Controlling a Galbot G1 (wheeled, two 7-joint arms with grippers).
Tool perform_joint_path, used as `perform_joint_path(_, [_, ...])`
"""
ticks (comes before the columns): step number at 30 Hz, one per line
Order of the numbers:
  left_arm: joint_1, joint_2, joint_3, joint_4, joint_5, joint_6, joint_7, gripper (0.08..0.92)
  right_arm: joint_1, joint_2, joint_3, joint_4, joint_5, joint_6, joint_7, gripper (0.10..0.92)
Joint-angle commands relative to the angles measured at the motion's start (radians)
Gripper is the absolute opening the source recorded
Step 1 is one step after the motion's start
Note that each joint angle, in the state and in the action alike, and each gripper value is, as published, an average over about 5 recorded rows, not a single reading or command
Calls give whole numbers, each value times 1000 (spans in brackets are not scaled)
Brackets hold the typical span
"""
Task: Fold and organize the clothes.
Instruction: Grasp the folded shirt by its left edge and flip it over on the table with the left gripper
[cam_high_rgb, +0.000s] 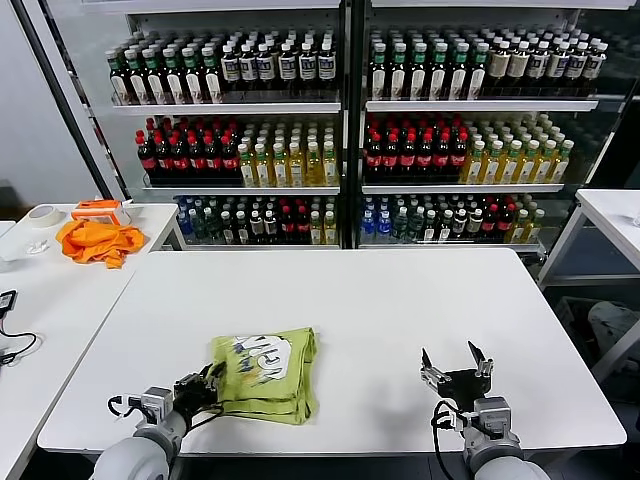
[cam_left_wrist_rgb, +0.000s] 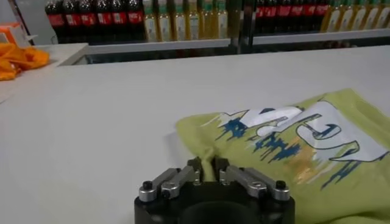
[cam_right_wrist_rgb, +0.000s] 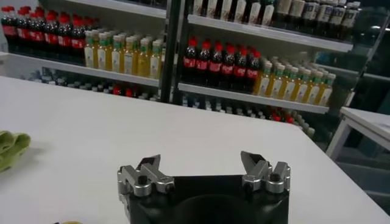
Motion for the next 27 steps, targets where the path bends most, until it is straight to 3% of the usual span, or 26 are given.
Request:
perform_joint_path(1, [12, 113, -191, -151, 48, 44, -1, 141, 5, -3, 0, -2, 1, 2, 0, 823])
perform_joint_path(8, [91, 368, -606, -61, -117, 140, 55, 112, 44, -2, -16, -18, 4, 1, -3, 823])
perform_joint_path(11, [100, 440, -663, -55, -189, 140, 54, 112, 53, 0, -21, -24, 5, 1, -5, 823])
perform_joint_path(13, [94, 442, -632, -104, -236, 140, 31, 112, 55, 2, -22, -26, 5, 1, -6, 823])
perform_joint_path(16, [77, 339, -463, -223, -282, 140, -14, 112, 51, 8, -25, -25, 3, 1, -5, 823])
perform_joint_path(20, [54, 91, -76, -337, -189, 137, -27, 112, 29, 10, -21, -18, -1, 1, -3, 823])
perform_joint_path(22, [59, 2, 93, -351, -79, 125, 0, 112, 20, 7, -14, -11, -3, -1, -2, 823])
perform_joint_path(24, [44, -52, 193, -344, 5, 111, 29, 112, 13, 2, -4, -5, -3, -2, 0, 823])
perform_joint_path(27, [-23, -79, 236, -312, 34, 98, 52, 112, 5, 3, 3, -4, -5, -2, 1, 823])
